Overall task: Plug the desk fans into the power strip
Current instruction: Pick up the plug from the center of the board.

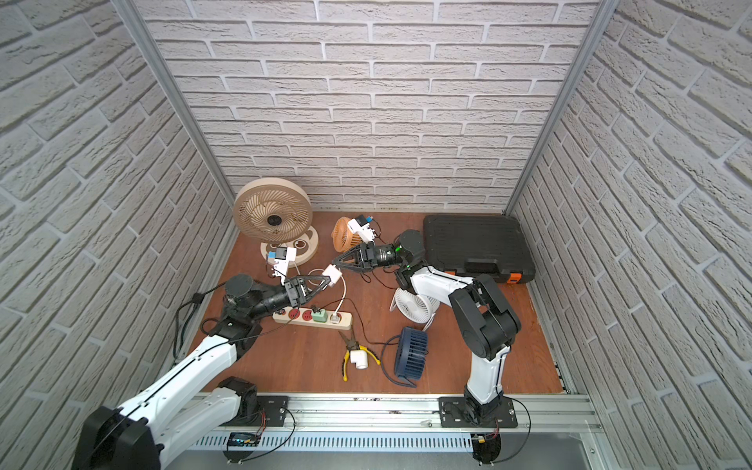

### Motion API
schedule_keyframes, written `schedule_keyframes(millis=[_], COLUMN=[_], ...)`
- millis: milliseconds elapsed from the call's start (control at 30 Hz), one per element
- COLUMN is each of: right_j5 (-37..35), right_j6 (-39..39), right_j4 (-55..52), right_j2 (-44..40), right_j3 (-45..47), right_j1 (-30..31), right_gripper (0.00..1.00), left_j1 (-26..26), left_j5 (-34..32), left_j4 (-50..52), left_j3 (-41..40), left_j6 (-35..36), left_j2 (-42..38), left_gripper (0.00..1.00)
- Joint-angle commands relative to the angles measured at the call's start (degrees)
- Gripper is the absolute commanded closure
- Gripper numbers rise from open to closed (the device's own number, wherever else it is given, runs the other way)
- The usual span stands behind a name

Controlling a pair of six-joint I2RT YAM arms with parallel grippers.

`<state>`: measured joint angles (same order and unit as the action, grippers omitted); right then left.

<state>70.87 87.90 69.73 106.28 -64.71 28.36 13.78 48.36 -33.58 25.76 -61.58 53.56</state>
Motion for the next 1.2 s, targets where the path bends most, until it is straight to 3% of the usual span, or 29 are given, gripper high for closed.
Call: schedule_keyframes(millis=[0,200,300,400,500,567,633,733,900,967,1067,1133,1167], right_j5=[2.82,3.90,3.73,3.20,0.81,-0.53,-0.15,0.37,1.55,1.62,-0.65,-4.91,-7.98], right_j6=[5.55,3.53,-2.95,-16.63,-38.94,-49.69,-50.23,-45.05,-38.71,-37.46,-41.50,-51.20,-56.59], right_j4=[10.86,9.80,2.76,-12.84,-40.84,-57.05,-59.45,-52.25,-43.27,-41.32,-45.19,-56.98,-62.80], right_j2=[-0.44,-1.09,-2.55,-5.65,-10.33,-12.02,-12.46,-12.51,-12.34,-12.45,-13.31,-14.43,-14.74], right_j3=[-0.85,0.97,2.35,3.32,1.30,-1.56,-2.40,-1.00,0.71,1.17,0.75,-1.07,-2.31], right_j1=[1.68,3.12,3.47,3.71,4.15,4.79,5.04,4.95,4.95,4.95,5.03,5.23,5.70], right_gripper=[0.58,0.54,0.52,0.53,0.53,0.53,0.61,0.69,0.94,0.97,0.97,0.97,0.97], left_j1=[0.19,-0.05,-0.14,-0.24,-0.33,-0.42,-0.55,-0.68,-0.78,-1.18,-2.66,-4.13,-4.55], left_j5=[0.74,0.73,0.92,1.16,1.36,1.45,1.55,1.65,1.52,1.43,-0.09,-4.23,-8.09], left_j4=[-0.30,1.24,1.23,1.32,1.37,1.46,1.48,1.50,2.48,4.38,7.37,15.82,23.54], left_j3=[1.60,2.28,2.57,2.84,2.89,2.98,3.11,3.07,2.80,3.09,2.47,2.49,3.54], left_j6=[1.08,1.95,1.90,1.90,1.70,1.73,1.73,1.64,1.71,2.23,2.63,4.73,7.55], left_j2=[0.28,0.05,0.03,0.05,-0.12,-0.27,-0.28,-0.30,-0.84,-0.95,-2.53,-6.56,-9.11], left_gripper=[1.00,1.00,1.00,1.00,1.00,1.00,1.00,1.00,1.00,1.00,0.50,0.20,0.10])
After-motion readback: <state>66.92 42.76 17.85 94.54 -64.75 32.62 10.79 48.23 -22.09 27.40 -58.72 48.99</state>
